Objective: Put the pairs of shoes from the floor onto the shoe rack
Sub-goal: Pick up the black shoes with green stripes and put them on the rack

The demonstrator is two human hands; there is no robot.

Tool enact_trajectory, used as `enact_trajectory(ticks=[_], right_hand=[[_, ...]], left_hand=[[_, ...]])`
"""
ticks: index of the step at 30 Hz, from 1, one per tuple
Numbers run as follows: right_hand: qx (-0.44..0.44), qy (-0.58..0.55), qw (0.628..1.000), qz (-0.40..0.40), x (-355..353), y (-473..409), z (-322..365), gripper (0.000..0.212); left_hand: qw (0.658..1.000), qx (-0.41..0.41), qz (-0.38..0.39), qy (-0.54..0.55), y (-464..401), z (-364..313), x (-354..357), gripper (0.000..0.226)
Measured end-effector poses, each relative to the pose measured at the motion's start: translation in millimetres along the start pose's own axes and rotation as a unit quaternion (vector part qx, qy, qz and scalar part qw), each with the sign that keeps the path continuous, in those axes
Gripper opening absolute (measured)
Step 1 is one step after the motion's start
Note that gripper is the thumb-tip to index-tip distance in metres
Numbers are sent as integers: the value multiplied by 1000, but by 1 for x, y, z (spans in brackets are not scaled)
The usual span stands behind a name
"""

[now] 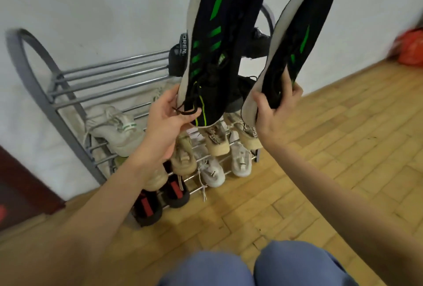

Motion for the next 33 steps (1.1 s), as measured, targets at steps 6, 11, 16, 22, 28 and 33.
enact_trajectory(ticks=[6,11,16,22,28,33], right_hand=[[-90,3,989,120,65,-10,55,71],[-86,-11,970,227,137,-5,90,71],[-61,-5,967,248,191,-11,115,78],[-19,-1,962,274,223,-30,118,63],[-7,53,945,322,253,-33,116,59],[2,84,934,346,279,-27,103,52]], left_hand=[[993,38,-112,18,7,-33,-58,41],[980,64,-190,6,21,-58,-113,36],[974,46,-218,-33,21,-76,-144,28],[976,-26,-215,26,3,-71,-150,24],[958,-38,-270,93,-9,-61,-171,33],[951,-53,-267,145,-7,-51,-177,36]])
Point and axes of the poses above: each hand's wrist, its own y-axis away from the middle knuckle, its own x-axis out of the palm, z = x × y, the point moved 9 cm from there along -y, towards the middle knuckle, and after that the axes turned 8 degrees about -x, right-handed, at the moved point
